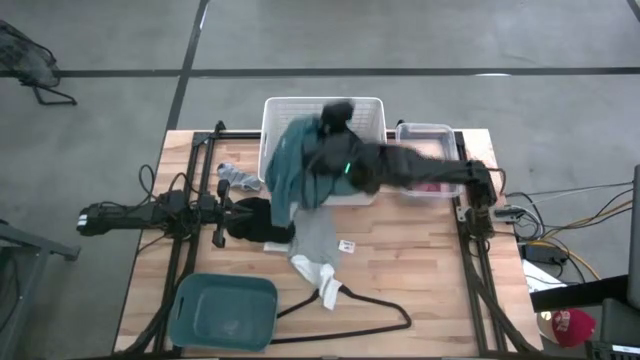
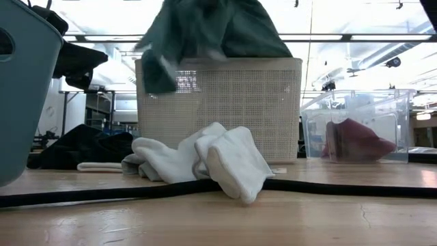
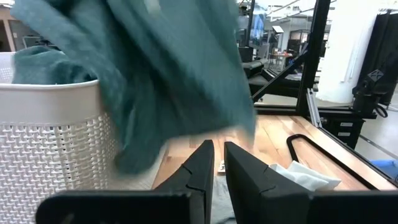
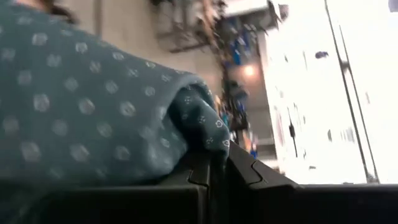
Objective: Pick & Place Cloths
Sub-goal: Put the green shirt into the white bin, then put the black boxer into the transparent bin
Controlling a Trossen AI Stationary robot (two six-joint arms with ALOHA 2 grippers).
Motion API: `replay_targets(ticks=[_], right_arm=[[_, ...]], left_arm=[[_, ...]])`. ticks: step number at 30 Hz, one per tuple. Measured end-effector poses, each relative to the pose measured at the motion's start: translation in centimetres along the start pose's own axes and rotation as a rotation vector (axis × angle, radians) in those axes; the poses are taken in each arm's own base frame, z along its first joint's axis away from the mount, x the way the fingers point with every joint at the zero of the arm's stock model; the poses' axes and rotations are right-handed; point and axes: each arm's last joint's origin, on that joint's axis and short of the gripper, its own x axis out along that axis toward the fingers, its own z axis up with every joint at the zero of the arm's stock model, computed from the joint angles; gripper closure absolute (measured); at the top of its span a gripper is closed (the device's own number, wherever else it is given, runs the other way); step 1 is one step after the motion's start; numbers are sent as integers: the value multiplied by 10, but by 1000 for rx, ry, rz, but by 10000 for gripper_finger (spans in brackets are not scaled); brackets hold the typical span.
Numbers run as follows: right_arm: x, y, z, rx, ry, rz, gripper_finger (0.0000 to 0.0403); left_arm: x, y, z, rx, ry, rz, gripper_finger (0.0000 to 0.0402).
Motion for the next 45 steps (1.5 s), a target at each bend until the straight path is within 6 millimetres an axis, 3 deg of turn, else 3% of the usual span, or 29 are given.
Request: replay_targets(ticks=[5, 10, 13, 21, 27, 34, 40, 45], right_arm=[[28, -52, -27, 208, 72, -145, 394], [59, -67, -56, 260, 176, -181, 394], [68, -57, -67, 293, 169, -68, 394], [84, -6, -77, 582, 45, 545, 392], [101, 47, -88, 544, 178, 654, 358], [110, 94, -109, 554, 366, 769, 271], [92, 93, -103, 479, 370, 810, 186], [66, 59, -90, 495, 232, 781, 137]], left_arm=[[0, 0, 0, 0, 0, 0, 358], [0, 0, 0, 0, 1, 0, 358], [0, 0, 0, 0, 1, 0, 358], [0, 0, 0, 0, 1, 0, 358], [0, 0, 0, 0, 1, 0, 358], [0, 0, 0, 0, 2, 0, 358], [0, 0, 0, 0, 1, 0, 358], [0, 0, 0, 0, 1, 0, 358]])
